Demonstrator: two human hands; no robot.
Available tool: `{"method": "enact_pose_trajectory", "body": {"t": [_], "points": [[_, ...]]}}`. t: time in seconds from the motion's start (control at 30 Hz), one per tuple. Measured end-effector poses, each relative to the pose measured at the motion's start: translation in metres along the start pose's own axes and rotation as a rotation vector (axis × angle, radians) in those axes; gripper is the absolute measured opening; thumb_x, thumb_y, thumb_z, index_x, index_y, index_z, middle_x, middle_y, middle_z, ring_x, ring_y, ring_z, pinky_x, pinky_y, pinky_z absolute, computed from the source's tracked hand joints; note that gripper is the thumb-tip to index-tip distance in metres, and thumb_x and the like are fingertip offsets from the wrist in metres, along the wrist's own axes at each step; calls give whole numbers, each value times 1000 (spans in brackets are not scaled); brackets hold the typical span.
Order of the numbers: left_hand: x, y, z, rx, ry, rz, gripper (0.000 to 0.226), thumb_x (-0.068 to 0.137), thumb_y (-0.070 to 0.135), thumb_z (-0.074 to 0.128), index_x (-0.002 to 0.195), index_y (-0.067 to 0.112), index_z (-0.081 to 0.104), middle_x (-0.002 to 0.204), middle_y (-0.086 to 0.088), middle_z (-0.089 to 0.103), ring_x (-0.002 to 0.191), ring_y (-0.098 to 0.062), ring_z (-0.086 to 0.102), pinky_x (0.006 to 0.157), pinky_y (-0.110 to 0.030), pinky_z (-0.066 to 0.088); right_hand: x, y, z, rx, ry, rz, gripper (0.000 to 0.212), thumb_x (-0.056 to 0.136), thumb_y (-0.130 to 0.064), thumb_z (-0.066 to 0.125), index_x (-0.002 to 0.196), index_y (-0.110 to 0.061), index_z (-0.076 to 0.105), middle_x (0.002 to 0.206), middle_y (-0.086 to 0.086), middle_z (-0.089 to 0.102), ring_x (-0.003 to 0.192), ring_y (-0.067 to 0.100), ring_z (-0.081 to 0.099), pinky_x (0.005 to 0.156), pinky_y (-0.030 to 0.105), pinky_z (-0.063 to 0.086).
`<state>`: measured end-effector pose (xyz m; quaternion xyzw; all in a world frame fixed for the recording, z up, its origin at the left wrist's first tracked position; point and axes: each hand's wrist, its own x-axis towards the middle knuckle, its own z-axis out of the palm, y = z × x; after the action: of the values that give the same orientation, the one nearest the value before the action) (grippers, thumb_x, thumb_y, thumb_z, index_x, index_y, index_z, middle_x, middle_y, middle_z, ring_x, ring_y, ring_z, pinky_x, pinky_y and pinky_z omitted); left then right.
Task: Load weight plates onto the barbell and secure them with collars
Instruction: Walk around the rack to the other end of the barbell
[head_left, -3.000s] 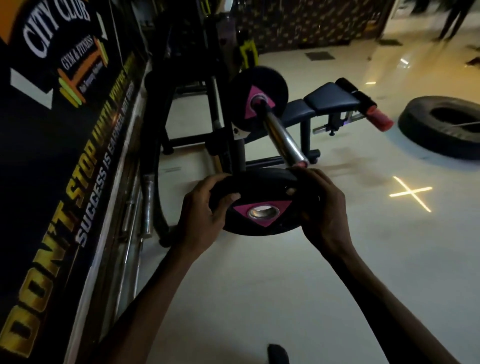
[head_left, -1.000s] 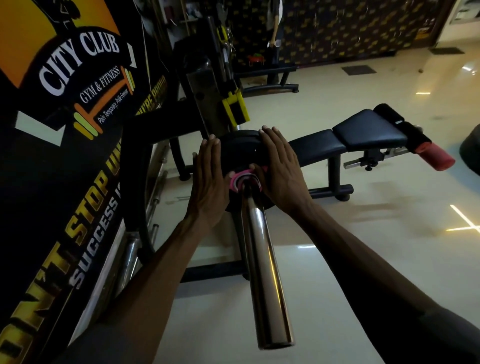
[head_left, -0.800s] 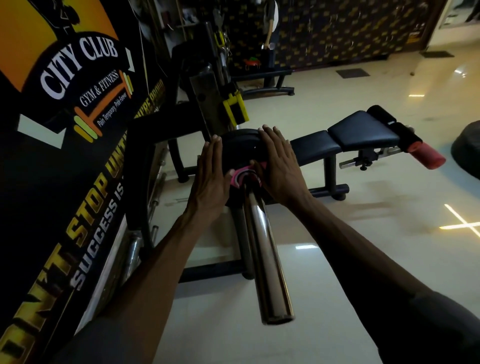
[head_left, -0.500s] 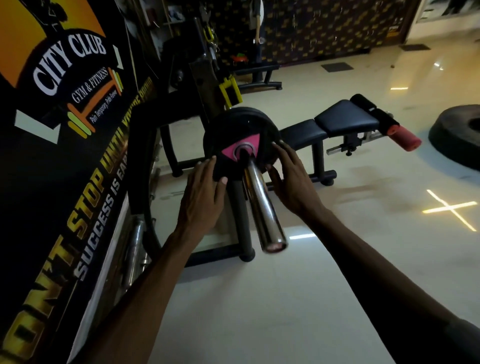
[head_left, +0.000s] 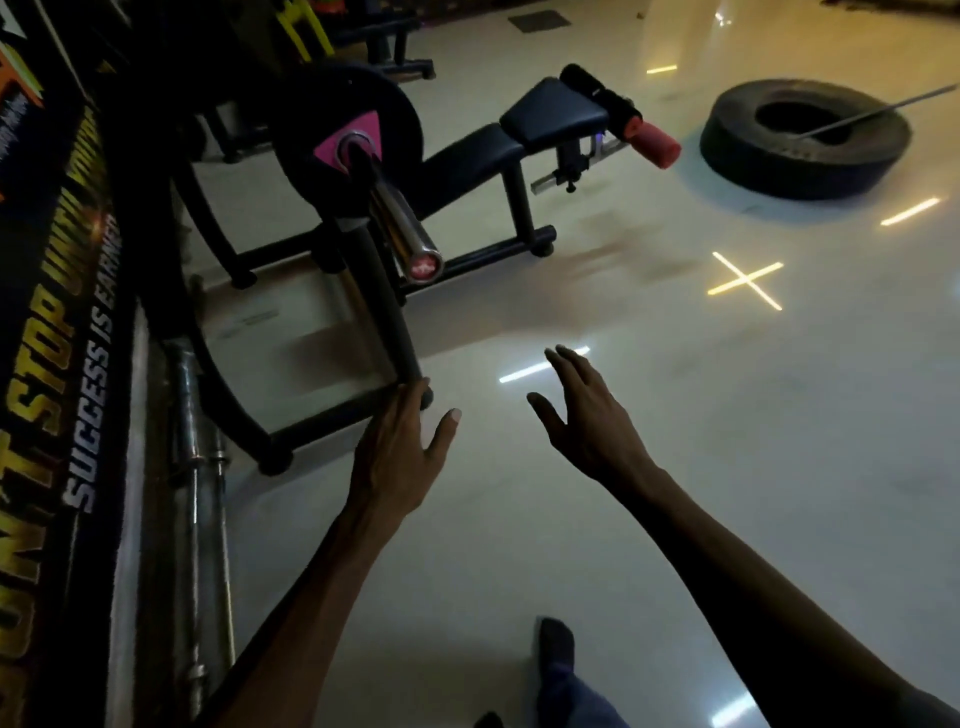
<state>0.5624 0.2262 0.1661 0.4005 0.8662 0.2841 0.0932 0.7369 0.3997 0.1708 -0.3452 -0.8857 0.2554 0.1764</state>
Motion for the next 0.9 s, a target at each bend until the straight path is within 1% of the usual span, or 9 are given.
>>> {"method": "enact_pose_trajectory", "body": {"t": [0.07,0.17,0.27,0.33,0.43,0.57,0.67,0.77,0.9], "points": [[-7,19,19,-3,-39,25,70,101,62,46,157,22,37,158,-6,48,144,-24,47,111,-39,43,-20,16,-9,-17,2,35,65,104,-44,55,159,-17,34,166,0,34,155,18,30,112,41,45],[-5,52,47,-1,-111,72,71,102,61,46,160,22,32,164,-6,40,151,-26,39,116,-44,42,-35,45,-24,-31,13,103,65,105,-45,53,159,-16,33,166,1,34,154,19,31,112,42,46],[13,89,75,10,-157,113,73,103,61,43,163,22,27,168,-5,33,155,-25,31,120,-45,38,-38,78,-44,-48,34,151,65,105,-45,52,159,-16,33,166,1,34,154,19,31,112,44,46],[30,115,94,25,-181,143,74,103,61,41,163,21,26,168,-6,31,156,-25,29,121,-45,35,-33,103,-59,-60,55,180,63,106,-44,52,159,-15,34,165,2,35,154,19,31,113,43,46],[59,150,122,52,-220,202,75,103,61,40,164,19,25,169,-8,31,158,-25,24,123,-44,30,-18,141,-84,-87,92,210,59,107,-40,50,157,-14,37,164,5,38,153,22,34,114,43,45],[101,193,156,60,-268,254,76,103,62,40,164,18,25,169,-8,31,157,-25,26,124,-46,32,8,189,-116,-128,127,235,58,106,-38,52,156,-12,39,162,7,41,151,25,37,114,41,44],[137,225,180,61,-298,290,77,103,63,41,163,18,26,169,-8,31,157,-26,25,124,-46,31,34,225,-136,-150,145,288,58,106,-39,51,156,-11,39,161,9,43,149,26,40,116,43,41],[181,255,206,69,-323,334,77,103,62,42,163,17,28,168,-8,31,157,-27,25,125,-47,30,64,260,-149,-152,161,340,58,106,-39,51,156,-11,39,161,10,42,149,27,40,117,43,40],[258,295,244,68,-341,409,76,103,59,45,162,14,28,168,-9,33,157,-27,25,126,-44,28,120,308,-166,-167,175,392,59,106,-41,50,157,-12,38,162,9,40,149,27,39,117,43,40]]}}
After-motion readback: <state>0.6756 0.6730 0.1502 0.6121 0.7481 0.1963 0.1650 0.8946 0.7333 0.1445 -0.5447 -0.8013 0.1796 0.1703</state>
